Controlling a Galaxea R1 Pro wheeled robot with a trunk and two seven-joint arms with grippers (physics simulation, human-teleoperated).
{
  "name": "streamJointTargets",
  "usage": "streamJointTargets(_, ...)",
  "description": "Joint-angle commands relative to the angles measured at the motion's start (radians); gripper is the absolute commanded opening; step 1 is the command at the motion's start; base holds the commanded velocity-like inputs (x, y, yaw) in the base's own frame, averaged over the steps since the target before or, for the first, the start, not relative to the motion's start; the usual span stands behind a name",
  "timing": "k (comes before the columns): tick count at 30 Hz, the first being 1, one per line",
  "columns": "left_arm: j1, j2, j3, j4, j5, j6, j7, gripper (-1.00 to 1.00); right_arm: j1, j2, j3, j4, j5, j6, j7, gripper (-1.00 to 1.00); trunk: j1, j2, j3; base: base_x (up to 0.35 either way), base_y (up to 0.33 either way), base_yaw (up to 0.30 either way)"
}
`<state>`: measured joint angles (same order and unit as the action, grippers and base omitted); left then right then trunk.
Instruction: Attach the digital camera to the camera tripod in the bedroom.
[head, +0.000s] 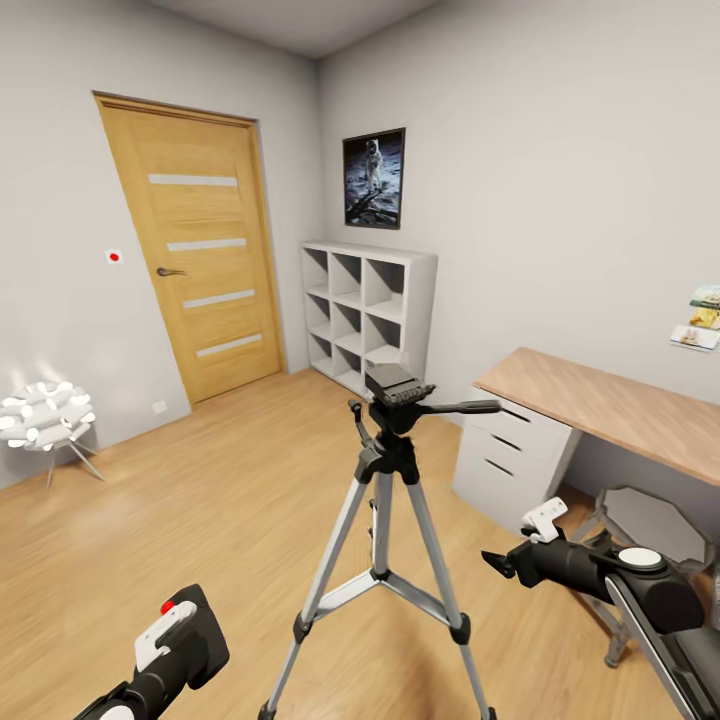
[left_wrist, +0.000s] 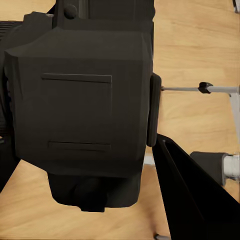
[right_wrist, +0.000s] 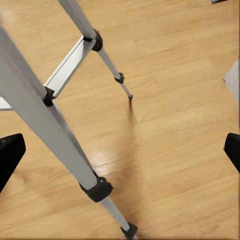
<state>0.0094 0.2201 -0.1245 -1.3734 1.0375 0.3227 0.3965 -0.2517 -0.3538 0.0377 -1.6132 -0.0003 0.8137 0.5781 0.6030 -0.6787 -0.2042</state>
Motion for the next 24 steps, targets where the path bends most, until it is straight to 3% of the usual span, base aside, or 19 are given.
streamJointTargets(1,0.000,0.001,-0.001,-0.003,0.006,0.002,0.007,-1.00,-0.001,-0.001,0.001,-0.001,0.000,0.005,0.002,1.00,0.000,-0.001,-0.001,0.000,-0.232,0.000)
streamJointTargets(8,0.009,0.002,0.006,-0.007,0.007,0.003,0.006,-1.00,0.000,-0.001,0.001,-0.001,0.000,0.005,0.003,1.00,0.000,-0.001,-0.001,0.000,-0.109,0.000)
streamJointTargets(13,0.047,0.002,0.073,-0.040,0.010,0.010,0.005,-1.00,0.004,-0.001,0.002,-0.001,0.000,0.005,0.003,1.00,0.000,-0.001,-0.001,0.000,-0.022,0.000)
streamJointTargets(15,0.072,0.002,0.117,-0.059,0.010,0.013,0.002,-1.00,0.013,-0.001,0.004,-0.001,-0.001,0.004,0.003,1.00,0.000,-0.001,-0.001,0.000,-0.006,0.000)
streamJointTargets(24,0.083,0.001,0.137,-0.066,0.002,0.010,0.004,-1.00,0.018,-0.001,0.003,-0.002,-0.001,0.004,0.004,1.00,0.000,-0.001,-0.001,0.000,-0.002,0.000)
